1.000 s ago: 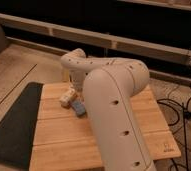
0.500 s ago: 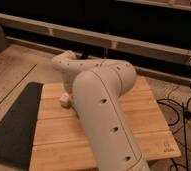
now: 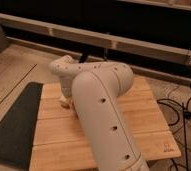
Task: Place the pepper on the white sponge
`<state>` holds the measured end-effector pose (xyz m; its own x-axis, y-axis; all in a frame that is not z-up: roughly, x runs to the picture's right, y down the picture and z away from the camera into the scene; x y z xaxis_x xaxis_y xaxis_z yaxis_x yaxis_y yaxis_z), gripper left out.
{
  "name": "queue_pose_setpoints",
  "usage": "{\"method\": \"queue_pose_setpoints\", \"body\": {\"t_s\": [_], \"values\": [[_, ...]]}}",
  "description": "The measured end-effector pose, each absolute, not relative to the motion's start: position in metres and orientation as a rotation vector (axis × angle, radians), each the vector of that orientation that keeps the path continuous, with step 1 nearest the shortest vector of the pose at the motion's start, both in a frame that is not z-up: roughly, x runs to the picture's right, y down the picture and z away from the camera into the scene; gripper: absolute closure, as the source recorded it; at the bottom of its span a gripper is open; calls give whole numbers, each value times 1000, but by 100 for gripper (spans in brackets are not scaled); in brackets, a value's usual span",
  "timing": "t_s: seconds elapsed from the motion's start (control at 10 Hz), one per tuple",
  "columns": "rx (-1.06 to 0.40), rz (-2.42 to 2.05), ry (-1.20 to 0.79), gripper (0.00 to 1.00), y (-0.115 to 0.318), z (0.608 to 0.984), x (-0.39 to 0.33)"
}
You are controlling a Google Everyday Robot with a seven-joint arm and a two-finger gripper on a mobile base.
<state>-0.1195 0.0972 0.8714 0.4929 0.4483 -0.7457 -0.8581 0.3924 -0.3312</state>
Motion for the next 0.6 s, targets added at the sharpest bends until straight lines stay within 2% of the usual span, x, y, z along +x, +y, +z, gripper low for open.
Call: {"method": "queue_pose_setpoints", "body": {"t_s": [0.5,0.6], "values": [[-807,870,654,98,115,883,-108],[-819,868,657,79,120,887,-106]]}}
